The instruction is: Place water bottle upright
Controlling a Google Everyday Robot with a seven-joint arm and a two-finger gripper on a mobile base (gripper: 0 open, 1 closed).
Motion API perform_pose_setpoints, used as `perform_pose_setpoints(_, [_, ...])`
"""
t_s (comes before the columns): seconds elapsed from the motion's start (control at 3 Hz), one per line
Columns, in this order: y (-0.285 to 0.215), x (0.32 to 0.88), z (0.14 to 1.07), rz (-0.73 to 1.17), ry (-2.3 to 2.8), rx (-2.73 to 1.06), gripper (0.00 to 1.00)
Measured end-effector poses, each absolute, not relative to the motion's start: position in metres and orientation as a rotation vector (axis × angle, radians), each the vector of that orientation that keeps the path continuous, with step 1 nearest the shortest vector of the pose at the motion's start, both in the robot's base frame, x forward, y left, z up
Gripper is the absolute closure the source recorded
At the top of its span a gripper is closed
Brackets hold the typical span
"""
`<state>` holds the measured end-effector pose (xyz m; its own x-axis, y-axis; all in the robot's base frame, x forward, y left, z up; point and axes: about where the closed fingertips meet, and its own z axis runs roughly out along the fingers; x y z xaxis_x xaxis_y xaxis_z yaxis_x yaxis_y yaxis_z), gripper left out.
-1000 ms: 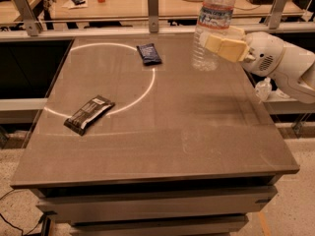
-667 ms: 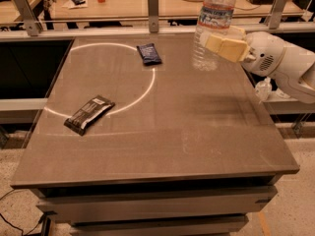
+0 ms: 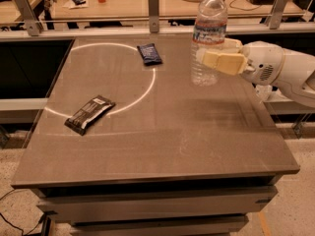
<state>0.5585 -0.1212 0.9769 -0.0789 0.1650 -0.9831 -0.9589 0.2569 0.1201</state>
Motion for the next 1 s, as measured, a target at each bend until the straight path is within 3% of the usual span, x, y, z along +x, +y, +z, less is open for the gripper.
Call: perform_pose_setpoints(1.0, [-0.122,0.524,0.925,1.031,1.344,-0.905,1.00])
